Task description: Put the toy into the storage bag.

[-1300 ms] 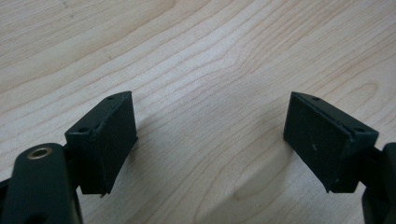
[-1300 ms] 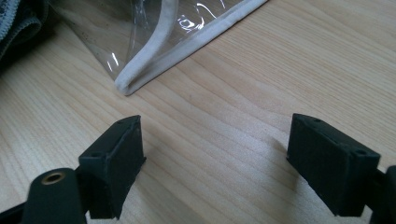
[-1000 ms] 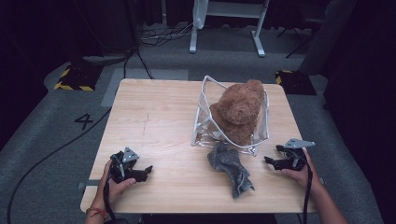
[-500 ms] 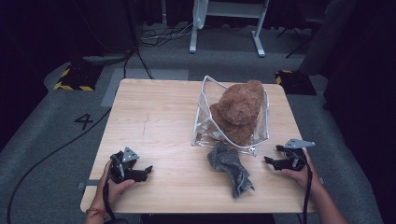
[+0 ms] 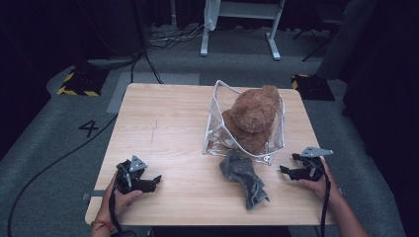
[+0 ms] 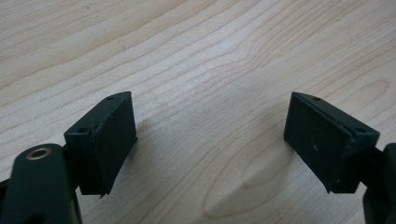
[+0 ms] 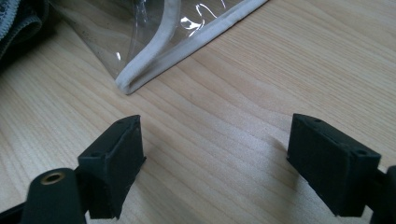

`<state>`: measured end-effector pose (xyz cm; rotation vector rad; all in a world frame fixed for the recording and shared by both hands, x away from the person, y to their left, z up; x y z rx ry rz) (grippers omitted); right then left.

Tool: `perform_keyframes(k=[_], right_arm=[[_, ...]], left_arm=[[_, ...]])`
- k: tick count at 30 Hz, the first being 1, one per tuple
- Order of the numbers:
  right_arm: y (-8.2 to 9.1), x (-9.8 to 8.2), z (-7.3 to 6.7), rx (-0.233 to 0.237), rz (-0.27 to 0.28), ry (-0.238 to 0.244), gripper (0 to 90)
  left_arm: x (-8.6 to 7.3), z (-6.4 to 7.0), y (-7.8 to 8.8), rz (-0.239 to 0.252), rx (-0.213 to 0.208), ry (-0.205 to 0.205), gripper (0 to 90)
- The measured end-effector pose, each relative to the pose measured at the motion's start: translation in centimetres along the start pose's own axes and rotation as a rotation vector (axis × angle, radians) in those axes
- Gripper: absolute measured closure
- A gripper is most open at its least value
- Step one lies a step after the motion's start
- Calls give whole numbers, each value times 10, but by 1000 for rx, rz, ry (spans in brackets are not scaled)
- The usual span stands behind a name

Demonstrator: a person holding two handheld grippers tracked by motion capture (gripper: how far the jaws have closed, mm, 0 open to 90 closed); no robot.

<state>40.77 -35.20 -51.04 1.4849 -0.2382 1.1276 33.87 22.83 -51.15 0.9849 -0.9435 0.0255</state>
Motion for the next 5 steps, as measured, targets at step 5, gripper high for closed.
perform_keyframes(k=[5], right_arm=[[0,0,0,1,0,0,188]], left_arm=[[0,0,0,0,1,1,167]])
Point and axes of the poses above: each handheld gripper's, and its own axes: y roughly backward along the jaws, x roughly out of its top, z roughly to its right, the point moved 1 cm from there along -y, roughly forward along the jaws, and after that the axes turned 14 degrees about -x, right-handed, at the moved point
